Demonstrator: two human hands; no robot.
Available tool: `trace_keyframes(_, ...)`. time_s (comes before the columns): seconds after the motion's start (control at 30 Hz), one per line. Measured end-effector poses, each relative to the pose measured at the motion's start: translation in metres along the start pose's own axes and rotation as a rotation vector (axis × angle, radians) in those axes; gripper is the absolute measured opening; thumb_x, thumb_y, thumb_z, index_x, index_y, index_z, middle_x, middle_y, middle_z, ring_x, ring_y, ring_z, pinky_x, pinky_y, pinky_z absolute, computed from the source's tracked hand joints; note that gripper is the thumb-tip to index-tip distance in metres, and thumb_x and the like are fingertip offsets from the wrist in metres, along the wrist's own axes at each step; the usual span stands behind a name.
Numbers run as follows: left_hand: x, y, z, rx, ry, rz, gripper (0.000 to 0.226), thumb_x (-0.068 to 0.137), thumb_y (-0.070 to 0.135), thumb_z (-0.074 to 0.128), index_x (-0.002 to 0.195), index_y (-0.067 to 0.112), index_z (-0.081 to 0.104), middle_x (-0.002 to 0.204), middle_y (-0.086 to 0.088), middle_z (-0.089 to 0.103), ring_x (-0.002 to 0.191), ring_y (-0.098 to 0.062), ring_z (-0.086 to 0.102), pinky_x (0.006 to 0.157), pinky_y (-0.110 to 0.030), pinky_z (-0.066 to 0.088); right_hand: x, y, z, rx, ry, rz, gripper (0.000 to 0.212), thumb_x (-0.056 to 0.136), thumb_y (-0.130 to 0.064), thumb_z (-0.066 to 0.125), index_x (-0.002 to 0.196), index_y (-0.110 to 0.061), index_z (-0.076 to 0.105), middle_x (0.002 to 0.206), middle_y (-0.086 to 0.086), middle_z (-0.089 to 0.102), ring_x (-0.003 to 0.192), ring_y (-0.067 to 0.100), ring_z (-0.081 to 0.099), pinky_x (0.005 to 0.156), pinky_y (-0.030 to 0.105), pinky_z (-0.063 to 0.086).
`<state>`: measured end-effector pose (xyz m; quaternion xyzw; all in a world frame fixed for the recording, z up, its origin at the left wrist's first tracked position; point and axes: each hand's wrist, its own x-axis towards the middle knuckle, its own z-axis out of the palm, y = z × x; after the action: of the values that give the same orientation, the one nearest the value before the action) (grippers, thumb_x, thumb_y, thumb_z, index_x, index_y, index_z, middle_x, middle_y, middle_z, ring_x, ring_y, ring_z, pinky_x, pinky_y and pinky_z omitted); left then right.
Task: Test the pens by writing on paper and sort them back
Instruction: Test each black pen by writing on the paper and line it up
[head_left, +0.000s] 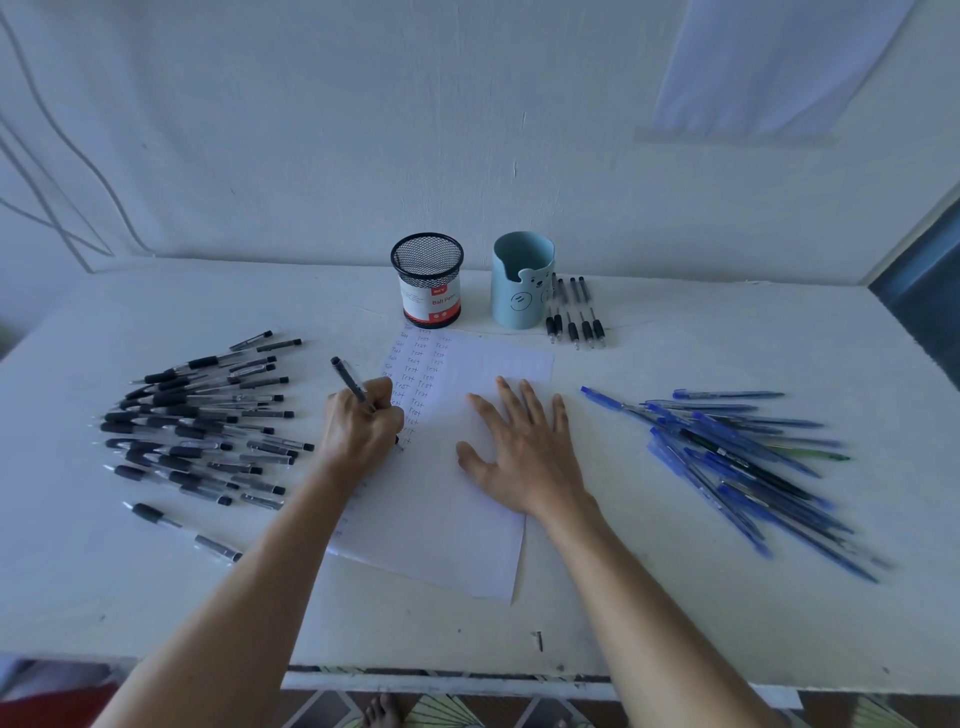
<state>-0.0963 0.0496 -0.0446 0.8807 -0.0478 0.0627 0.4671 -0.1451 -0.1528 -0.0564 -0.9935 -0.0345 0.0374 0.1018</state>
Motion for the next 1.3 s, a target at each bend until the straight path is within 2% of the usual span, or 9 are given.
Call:
trace_keyframes(0.13,0.000,0.001,-0.001,-0.007,0.005,-0.009,0.022,0.054,0.013,0.047,0.055,0.017,0.025,0.052,0.004,0.025,0.055,-0.016,0.022,0.048,-0.029,0.017,-0.001,0.000,-0.001,-0.007,0.002,-0.002,0.079,0.083,-0.072,0.013,0.155,-0.041,0.014,0.167,-0.002,0.001,0.153,0.023,-0.005,0.120,0.054,-0.008)
trace_keyframes(0.4,0.005,-0.005,-0.004,-0.133,0.007,-0.071,0.023,0.057,0.010,0.053,0.051,0.022,0.036,0.046,0.009,0.032,0.052,-0.019,0.032,0.049,-0.029,0.026,-0.001,0.000,-0.004,0.009,-0.015,-0.009,0.069,0.094,-0.066,0.031,0.156,-0.040,0.013,0.167,-0.002,-0.002,0.153,0.021,-0.008,0.120,0.053,-0.010)
trace_keyframes(0.53,0.006,-0.004,-0.005,-0.521,0.063,-0.125,0.008,0.092,0.017,0.056,0.088,0.019,0.049,0.051,-0.001,0.039,0.041,-0.015,0.035,0.040,-0.023,0.029,-0.001,0.001,-0.003,0.017,-0.004,-0.010,0.069,0.094,-0.066,0.032,0.156,-0.041,0.014,0.167,-0.002,-0.001,0.153,0.022,-0.007,0.120,0.053,-0.010)
trace_keyframes(0.67,0.009,-0.004,-0.002,-0.466,0.083,-0.126,0.031,0.108,0.037,0.035,0.111,0.013,0.055,0.041,0.001,0.042,0.034,-0.013,0.037,0.038,-0.024,0.034,-0.001,0.000,-0.002,0.018,0.003,-0.009,0.068,0.094,-0.066,0.032,0.155,-0.041,0.015,0.167,-0.002,0.001,0.153,0.021,-0.005,0.121,0.054,-0.008)
trace_keyframes(0.87,0.011,-0.008,0.001,-0.398,0.025,-0.089,0.033,0.109,0.031,0.035,0.106,0.015,0.063,0.041,-0.002,0.046,0.032,-0.016,0.039,0.040,-0.023,0.034,0.000,0.001,-0.001,0.016,0.002,-0.008,0.069,0.093,-0.066,0.028,0.155,-0.040,0.014,0.167,-0.003,0.001,0.153,0.021,-0.005,0.121,0.053,-0.008)
trace_keyframes(1.0,0.017,0.000,0.005,-0.100,-0.105,-0.102,0.022,0.104,0.034,0.048,0.101,0.020,0.064,0.046,0.004,0.048,0.045,-0.018,0.040,0.050,-0.028,0.034,-0.001,0.001,-0.002,0.102,0.026,0.007,0.075,0.087,-0.053,0.008,0.157,-0.025,0.015,0.167,-0.004,0.007,0.153,0.018,0.000,0.122,0.050,-0.006)
trace_keyframes(1.1,0.020,0.016,0.014,0.294,-0.239,-0.030,0.021,0.097,0.040,0.055,0.107,0.022,0.059,0.057,0.005,0.056,0.065,-0.021,0.053,0.058,-0.032,0.035,-0.001,0.003,-0.002,0.191,0.069,0.019,0.061,0.098,-0.030,0.024,0.156,-0.015,0.016,0.165,-0.004,0.015,0.153,0.016,0.005,0.123,0.048,-0.004)
trace_keyframes(1.2,0.022,0.031,0.030,0.531,-0.288,0.020,0.033,0.095,0.046,0.054,0.121,0.027,0.053,0.094,-0.003,0.069,0.098,-0.030,0.059,0.070,-0.035,0.039,-0.002,0.004,-0.004,0.234,0.068,0.025,0.060,0.100,-0.022,0.031,0.157,-0.014,0.014,0.165,-0.003,0.015,0.153,0.013,0.004,0.123,0.043,-0.007)
trace_keyframes(1.3,0.023,0.047,0.044,0.642,-0.280,0.020,0.038,0.098,0.049,0.049,0.128,0.025,0.050,0.107,-0.008,0.067,0.102,-0.032,0.059,0.071,-0.035,0.041,-0.001,0.006,-0.006,0.290,0.071,0.028,0.059,0.099,-0.019,0.032,0.156,-0.013,0.017,0.166,-0.001,0.014,0.153,0.010,0.003,0.123,0.037,-0.010)
